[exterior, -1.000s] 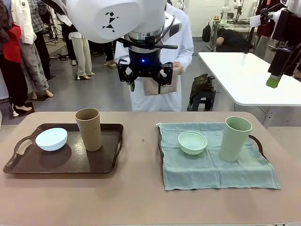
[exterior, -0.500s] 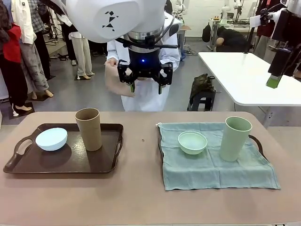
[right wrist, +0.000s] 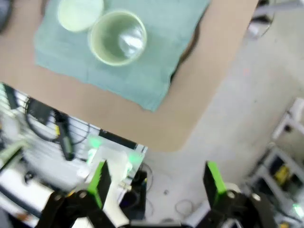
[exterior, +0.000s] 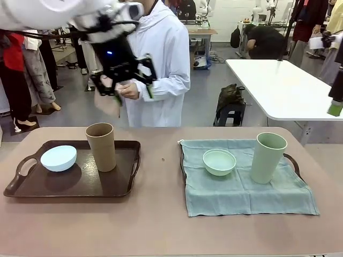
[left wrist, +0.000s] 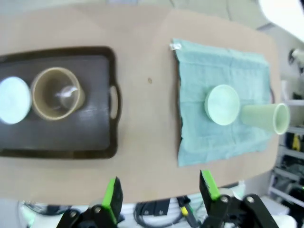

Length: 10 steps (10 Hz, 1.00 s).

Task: Set up a tray with a mat and arrange the tableware.
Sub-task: Pick up the Picnic Bowl and Reusable plastic cup from the Handle tray in front of the human's position and hold them in the air.

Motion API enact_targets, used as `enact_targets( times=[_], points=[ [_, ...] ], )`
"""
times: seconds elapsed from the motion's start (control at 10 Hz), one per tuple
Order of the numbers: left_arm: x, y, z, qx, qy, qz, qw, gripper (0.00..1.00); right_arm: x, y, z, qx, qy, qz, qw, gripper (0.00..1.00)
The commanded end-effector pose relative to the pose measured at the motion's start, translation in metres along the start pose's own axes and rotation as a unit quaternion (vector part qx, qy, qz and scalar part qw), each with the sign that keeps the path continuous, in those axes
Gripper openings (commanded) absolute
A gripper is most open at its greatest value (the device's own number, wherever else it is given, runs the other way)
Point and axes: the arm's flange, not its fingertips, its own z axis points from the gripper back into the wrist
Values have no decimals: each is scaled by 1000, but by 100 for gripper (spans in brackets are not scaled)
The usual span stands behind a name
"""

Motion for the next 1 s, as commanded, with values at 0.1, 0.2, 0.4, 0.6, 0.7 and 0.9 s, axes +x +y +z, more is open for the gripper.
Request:
enact_targets(
  times=[0.1,0.2,0.4,0.6,0.7,0.9],
  points=[
    [-8,58,26,21,-10,-12,1000,86,-22,-35,-8,-17,-3,-161,987,100],
    [-1,83,29,12,3,-35,999,86,-32,-50,-3,27,-26,-156,987,100],
    [13,136,36,-20,24,-50,998,86,-52,-79,2,145,-69,-125,979,100],
    [33,198,27,-88,56,-50,993,86,-68,-105,-1,249,-96,-106,958,100],
    [36,222,24,-127,74,-49,988,86,-74,-110,-2,278,-106,-95,950,100],
    [37,245,11,-187,89,-39,978,86,-81,-124,-3,348,-122,-91,925,100]
  ],
)
